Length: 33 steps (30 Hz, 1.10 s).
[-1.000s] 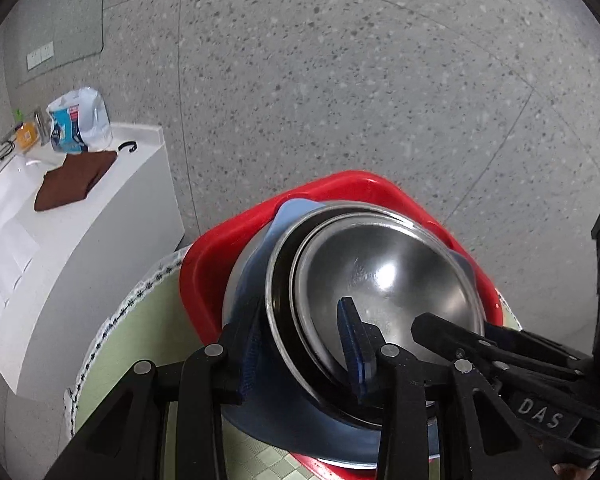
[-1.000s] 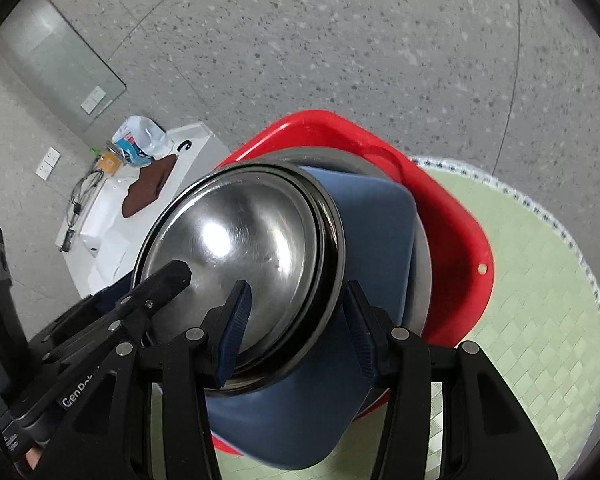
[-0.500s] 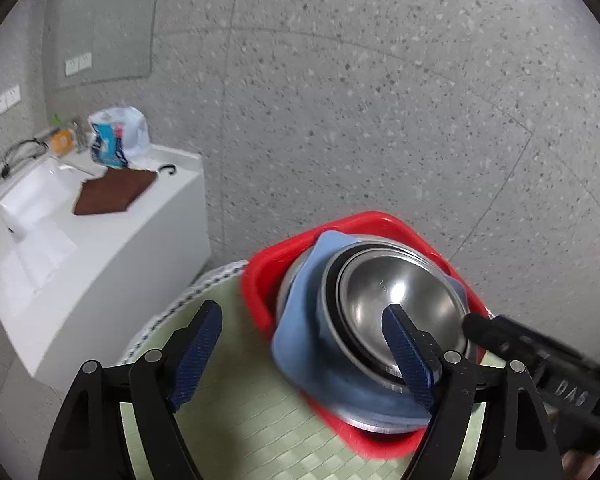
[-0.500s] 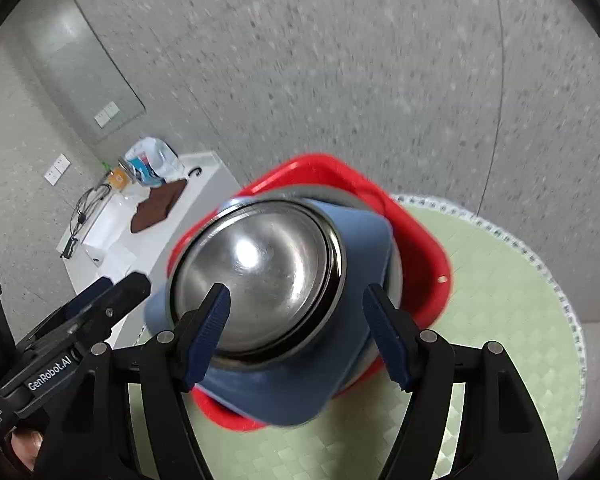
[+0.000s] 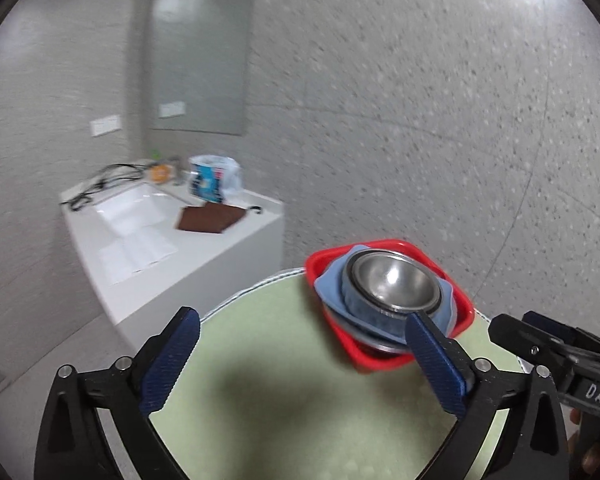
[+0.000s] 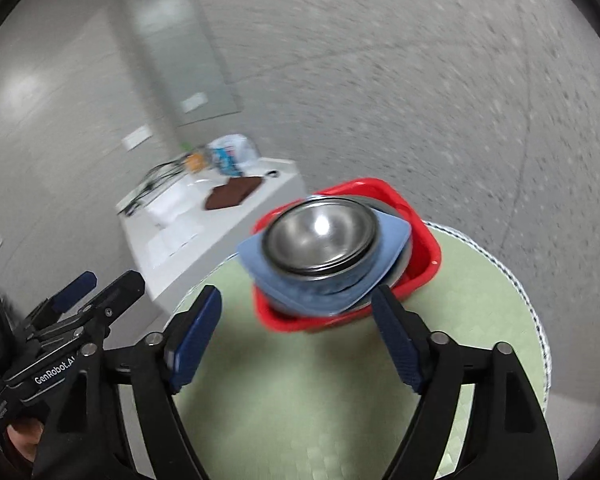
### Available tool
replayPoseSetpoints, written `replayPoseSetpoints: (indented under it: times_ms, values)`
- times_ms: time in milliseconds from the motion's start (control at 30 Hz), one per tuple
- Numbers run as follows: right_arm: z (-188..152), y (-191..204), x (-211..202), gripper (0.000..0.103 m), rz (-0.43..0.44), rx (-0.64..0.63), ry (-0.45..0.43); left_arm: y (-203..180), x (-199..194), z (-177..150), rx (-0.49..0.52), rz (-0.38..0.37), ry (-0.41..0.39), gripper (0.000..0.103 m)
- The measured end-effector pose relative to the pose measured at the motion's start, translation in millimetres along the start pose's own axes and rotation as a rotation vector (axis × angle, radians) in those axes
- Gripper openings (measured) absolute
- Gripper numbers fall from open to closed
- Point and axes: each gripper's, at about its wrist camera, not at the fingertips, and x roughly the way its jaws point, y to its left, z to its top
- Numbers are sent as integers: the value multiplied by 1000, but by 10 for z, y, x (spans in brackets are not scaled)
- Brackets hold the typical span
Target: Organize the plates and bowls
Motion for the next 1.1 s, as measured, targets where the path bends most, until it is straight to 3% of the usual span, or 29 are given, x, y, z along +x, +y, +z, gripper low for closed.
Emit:
replayPoseSetpoints:
  times_ms: [233,700,967,1100]
  values:
    - [-319,291,-626,88,76,-134,-39,-227,-1228,-459,-38,99,-91,102]
    - [-1017,179,-2130,100,76,-201,-138,-1119,-3357,-1622,-45,101,-176,102]
    - [-1238,14,-2846,101,73,-205,-176,-1491,-4243,-1927,-58,81,-193,102]
    - [-1275,-132,-3106,103,65,-203,-210,-1646,-4404,-1934,-54,90,-201,102]
